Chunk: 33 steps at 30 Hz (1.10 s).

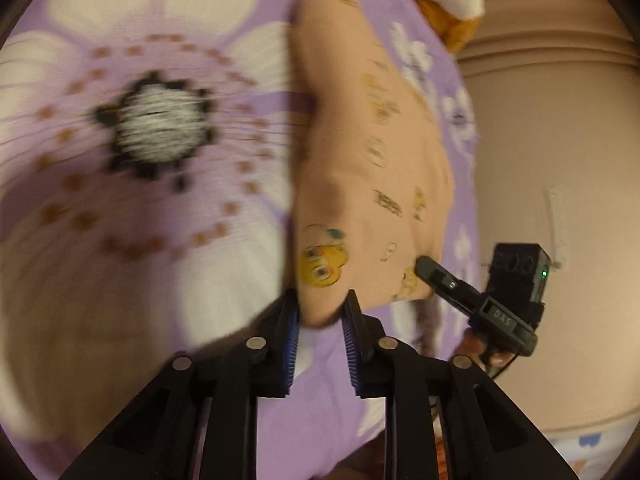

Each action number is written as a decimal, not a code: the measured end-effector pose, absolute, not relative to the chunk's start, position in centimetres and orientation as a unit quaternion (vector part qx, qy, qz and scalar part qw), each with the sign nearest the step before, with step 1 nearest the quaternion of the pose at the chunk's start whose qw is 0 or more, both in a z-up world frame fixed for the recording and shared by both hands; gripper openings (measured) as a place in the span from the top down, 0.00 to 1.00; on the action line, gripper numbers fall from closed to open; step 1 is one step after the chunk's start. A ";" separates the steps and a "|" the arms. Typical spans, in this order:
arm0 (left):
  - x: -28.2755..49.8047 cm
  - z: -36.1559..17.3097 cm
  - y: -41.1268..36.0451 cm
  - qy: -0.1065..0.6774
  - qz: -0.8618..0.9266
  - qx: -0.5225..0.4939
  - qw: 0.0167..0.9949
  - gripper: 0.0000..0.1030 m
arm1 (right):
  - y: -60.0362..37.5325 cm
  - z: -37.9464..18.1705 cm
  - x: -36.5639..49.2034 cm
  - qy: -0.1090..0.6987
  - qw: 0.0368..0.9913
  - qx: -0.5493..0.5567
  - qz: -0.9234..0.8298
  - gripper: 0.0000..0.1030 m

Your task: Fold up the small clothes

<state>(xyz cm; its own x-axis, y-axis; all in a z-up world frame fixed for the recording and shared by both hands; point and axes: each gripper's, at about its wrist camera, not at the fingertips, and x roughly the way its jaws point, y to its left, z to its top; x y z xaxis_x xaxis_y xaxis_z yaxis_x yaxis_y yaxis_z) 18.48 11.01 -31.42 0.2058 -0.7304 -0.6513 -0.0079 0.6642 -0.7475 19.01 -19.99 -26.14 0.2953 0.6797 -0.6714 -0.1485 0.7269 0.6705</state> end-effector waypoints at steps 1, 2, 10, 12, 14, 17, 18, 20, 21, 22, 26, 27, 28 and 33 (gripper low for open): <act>18.3 -30.8 10.9 0.573 -0.243 -0.310 0.719 0.78 | -20.3 -26.6 18.9 0.538 0.761 0.250 0.262 0.84; 17.9 -29.8 11.0 0.567 -0.217 -0.279 0.744 0.78 | -20.5 -26.8 19.0 0.539 0.758 0.257 0.263 0.84; 17.6 -23.4 10.2 0.497 -0.114 -0.160 0.846 0.77 | -20.0 -22.1 18.4 0.505 0.828 0.154 0.190 0.76; 19.2 -22.9 8.3 0.484 -0.157 -0.174 0.843 0.77 | -20.2 -20.8 19.2 0.477 0.841 0.155 0.203 0.78; 20.8 -23.0 6.8 0.447 -0.185 -0.166 0.859 0.77 | -19.6 -19.8 20.8 0.453 0.850 0.154 0.221 0.79; 23.5 -26.1 4.0 0.510 -0.144 -0.133 0.838 0.77 | -17.9 -20.0 24.2 0.449 0.859 0.131 0.210 0.85; 23.5 -26.7 4.2 0.497 -0.146 -0.131 0.845 0.77 | -17.6 -21.2 25.5 0.484 0.848 0.121 0.179 0.87; 22.6 -26.6 4.5 0.466 -0.172 -0.118 0.860 0.77 | -17.7 -23.4 26.9 0.540 0.823 0.114 0.135 0.86; 22.3 -26.7 4.9 0.464 -0.179 -0.116 0.860 0.77 | -17.9 -24.2 27.0 0.540 0.823 0.110 0.136 0.86; 22.2 -26.6 5.4 0.467 -0.180 -0.121 0.857 0.77 | -18.2 -24.7 26.9 0.533 0.826 0.112 0.145 0.86; 21.5 -24.7 8.5 0.476 -0.171 -0.193 0.841 0.77 | -20.0 -24.2 27.0 0.526 0.820 0.160 0.158 0.86; 21.1 -24.0 8.5 0.462 -0.171 -0.193 0.848 0.77 | -20.5 -23.4 27.0 0.517 0.823 0.172 0.161 0.84; 20.6 -23.4 8.3 0.446 -0.172 -0.180 0.860 0.77 | -20.2 -22.8 26.1 0.506 0.829 0.175 0.165 0.84; 20.0 -25.5 6.4 0.461 -0.207 -0.146 0.851 0.77 | -18.1 -21.7 21.7 0.483 0.829 0.152 0.237 0.84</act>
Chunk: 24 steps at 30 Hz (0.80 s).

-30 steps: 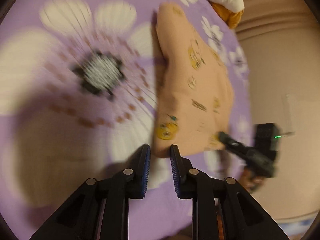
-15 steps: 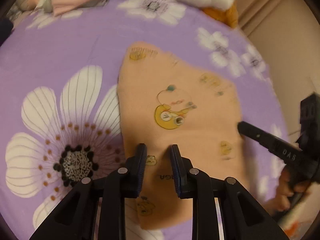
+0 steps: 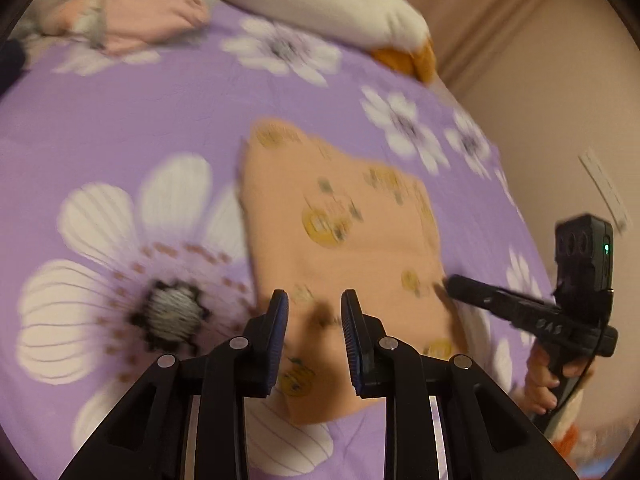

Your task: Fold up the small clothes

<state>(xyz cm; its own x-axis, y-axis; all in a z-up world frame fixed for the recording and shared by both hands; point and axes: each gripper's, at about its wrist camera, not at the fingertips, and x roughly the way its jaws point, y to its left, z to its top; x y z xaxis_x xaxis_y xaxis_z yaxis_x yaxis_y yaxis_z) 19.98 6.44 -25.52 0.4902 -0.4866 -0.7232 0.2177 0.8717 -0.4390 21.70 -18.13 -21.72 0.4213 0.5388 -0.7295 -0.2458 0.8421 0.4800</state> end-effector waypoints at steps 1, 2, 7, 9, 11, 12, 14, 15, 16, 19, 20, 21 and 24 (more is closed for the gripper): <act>20.4 -26.6 6.1 0.480 -0.201 -0.137 0.843 0.77 | -17.5 -22.4 21.2 0.496 0.828 0.128 0.229 0.89; 20.8 -27.5 5.7 0.494 -0.189 -0.127 0.839 0.77 | -17.1 -23.2 20.9 0.508 0.828 0.107 0.209 0.90; 19.3 -26.8 6.0 0.489 -0.170 -0.131 0.846 0.77 | -17.9 -24.1 20.8 0.517 0.823 0.130 0.194 0.87; 18.4 -26.7 6.6 0.479 -0.188 -0.139 0.846 0.77 | -17.9 -23.2 20.3 0.509 0.821 0.140 0.218 0.83; 18.2 -27.9 6.8 0.499 -0.193 -0.135 0.834 0.77 | -17.1 -22.9 19.4 0.505 0.825 0.116 0.228 0.83; 18.0 -28.5 6.8 0.501 -0.195 -0.142 0.831 0.77 | -16.7 -23.2 19.1 0.510 0.825 0.100 0.223 0.83; 17.7 -28.3 7.0 0.492 -0.198 -0.142 0.836 0.77 | -16.3 -24.2 18.9 0.522 0.823 0.079 0.210 0.83; 17.7 -28.0 7.1 0.496 -0.199 -0.143 0.833 0.77 | -16.5 -24.5 18.9 0.523 0.822 0.085 0.210 0.83; 18.1 -27.4 7.4 0.498 -0.202 -0.153 0.829 0.77 | -16.9 -24.3 19.0 0.524 0.819 0.096 0.212 0.84; 19.8 -24.5 7.8 0.457 -0.213 -0.158 0.849 0.77 | -18.3 -22.1 20.1 0.506 0.824 0.128 0.219 0.84; 20.7 -23.5 7.8 0.437 -0.221 -0.157 0.857 0.77 | -18.5 -21.3 20.4 0.491 0.835 0.126 0.213 0.84; 22.1 -22.5 7.8 0.426 -0.232 -0.163 0.859 0.81 | -18.8 -20.2 21.0 0.474 0.847 0.122 0.205 0.84; 26.6 -21.1 7.8 0.427 -0.235 -0.195 0.851 0.82 | -19.9 -18.9 24.6 0.458 0.855 0.145 0.195 0.84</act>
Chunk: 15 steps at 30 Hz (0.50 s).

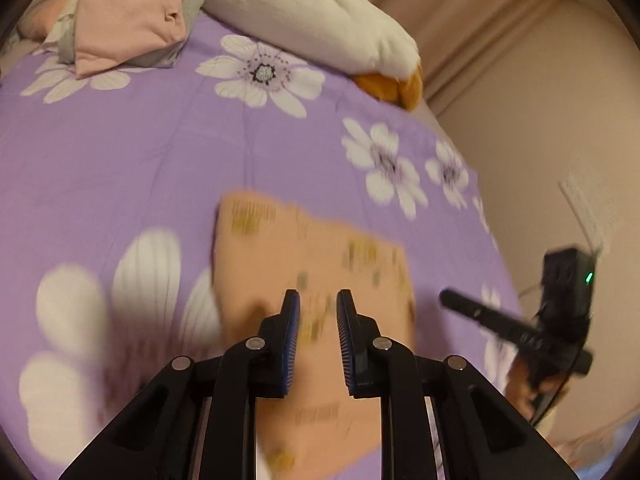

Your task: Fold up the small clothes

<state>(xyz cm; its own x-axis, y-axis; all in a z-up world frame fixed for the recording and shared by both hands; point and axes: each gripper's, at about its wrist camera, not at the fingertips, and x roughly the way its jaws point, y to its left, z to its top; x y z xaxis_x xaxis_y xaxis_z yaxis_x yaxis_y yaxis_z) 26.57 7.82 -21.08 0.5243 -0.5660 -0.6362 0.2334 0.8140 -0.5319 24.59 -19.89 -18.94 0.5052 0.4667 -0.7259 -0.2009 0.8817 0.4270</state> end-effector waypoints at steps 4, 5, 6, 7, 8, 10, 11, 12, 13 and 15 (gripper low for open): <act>31.4 -22.8 6.2 0.464 -0.188 -0.145 0.853 0.82 | -20.2 -20.0 29.2 0.462 0.842 0.185 0.211 0.84; 32.1 -23.7 6.1 0.480 -0.183 -0.142 0.846 0.82 | -20.0 -20.6 30.1 0.470 0.837 0.183 0.214 0.84; 32.8 -25.3 6.1 0.502 -0.181 -0.148 0.833 0.82 | -19.8 -21.7 31.5 0.485 0.829 0.184 0.210 0.84; 32.9 -26.4 6.1 0.507 -0.184 -0.150 0.828 0.82 | -19.5 -23.2 32.7 0.507 0.820 0.182 0.192 0.84; 32.8 -27.0 6.3 0.497 -0.185 -0.148 0.835 0.82 | -19.3 -24.2 33.4 0.528 0.811 0.179 0.179 0.83; 32.5 -26.9 7.0 0.486 -0.195 -0.159 0.837 0.82 | -19.4 -25.5 34.0 0.533 0.803 0.192 0.185 0.86; 32.6 -26.7 7.5 0.488 -0.193 -0.176 0.833 0.82 | -19.7 -25.3 33.8 0.527 0.804 0.199 0.189 0.86; 32.4 -26.3 8.2 0.488 -0.187 -0.197 0.829 0.82 | -19.9 -24.9 33.7 0.525 0.805 0.201 0.188 0.84; 31.8 -25.7 8.6 0.482 -0.188 -0.211 0.829 0.82 | -20.1 -24.3 33.3 0.524 0.808 0.197 0.182 0.83; 29.5 -24.1 9.1 0.456 -0.200 -0.209 0.842 0.82 | -20.1 -22.8 32.2 0.514 0.820 0.182 0.171 0.83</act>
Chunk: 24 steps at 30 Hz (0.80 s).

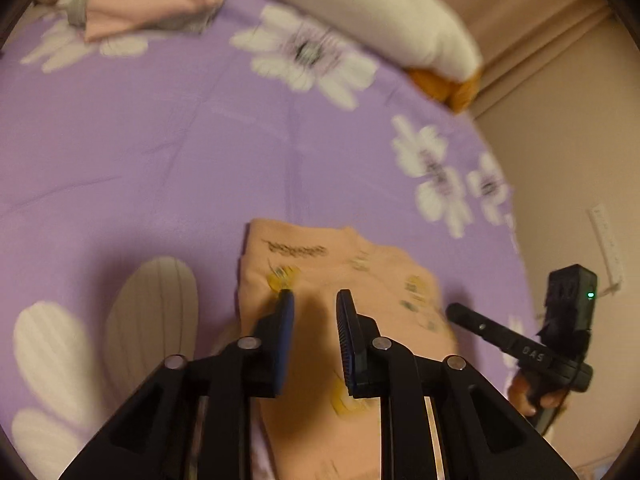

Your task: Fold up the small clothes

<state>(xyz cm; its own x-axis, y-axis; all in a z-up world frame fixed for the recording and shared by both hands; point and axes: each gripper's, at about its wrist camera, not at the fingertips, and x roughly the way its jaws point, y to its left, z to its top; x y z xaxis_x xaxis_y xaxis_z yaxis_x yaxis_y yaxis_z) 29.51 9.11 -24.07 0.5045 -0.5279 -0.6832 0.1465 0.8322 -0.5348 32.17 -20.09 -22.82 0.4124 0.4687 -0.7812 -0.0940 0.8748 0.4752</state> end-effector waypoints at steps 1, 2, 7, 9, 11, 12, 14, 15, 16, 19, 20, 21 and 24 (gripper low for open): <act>28.2 -23.4 8.9 0.449 -0.201 -0.193 0.849 0.82 | -20.0 -22.1 31.2 0.503 0.826 0.176 0.182 0.83; 26.9 -22.8 8.8 0.444 -0.201 -0.176 0.855 0.82 | -19.9 -21.6 30.5 0.495 0.829 0.175 0.195 0.83; 23.1 -23.3 8.1 0.437 -0.254 -0.190 0.842 0.82 | -18.2 -21.1 27.1 0.500 0.816 0.152 0.246 0.83; 23.1 -24.8 7.3 0.461 -0.232 -0.166 0.840 0.82 | -17.0 -21.8 26.3 0.504 0.821 0.114 0.243 0.83; 23.2 -26.4 7.4 0.478 -0.192 -0.174 0.839 0.82 | -16.7 -23.8 26.2 0.529 0.815 0.104 0.214 0.82; 22.9 -26.6 7.7 0.475 -0.191 -0.189 0.838 0.82 | -17.1 -24.4 25.9 0.533 0.811 0.118 0.210 0.82; 21.7 -25.5 8.1 0.468 -0.196 -0.204 0.837 0.82 | -18.0 -24.4 25.2 0.522 0.816 0.145 0.201 0.83; 21.1 -24.8 8.2 0.460 -0.205 -0.206 0.839 0.82 | -18.3 -23.9 24.5 0.514 0.823 0.146 0.194 0.83; 20.3 -24.2 8.2 0.446 -0.213 -0.210 0.844 0.82 | -18.2 -23.2 23.4 0.501 0.833 0.137 0.188 0.82; 19.2 -23.6 7.4 0.437 -0.226 -0.203 0.847 0.82 | -17.7 -22.5 21.4 0.491 0.839 0.127 0.196 0.82; 19.3 -24.2 6.8 0.452 -0.224 -0.199 0.840 0.82 | -17.5 -22.7 21.1 0.495 0.836 0.125 0.202 0.82; 19.6 -25.3 6.2 0.472 -0.218 -0.199 0.831 0.82 | -17.2 -23.3 20.6 0.501 0.832 0.125 0.201 0.81; 19.8 -28.4 5.2 0.503 -0.199 -0.183 0.821 0.82 | -16.5 -24.7 20.2 0.505 0.836 0.115 0.182 0.81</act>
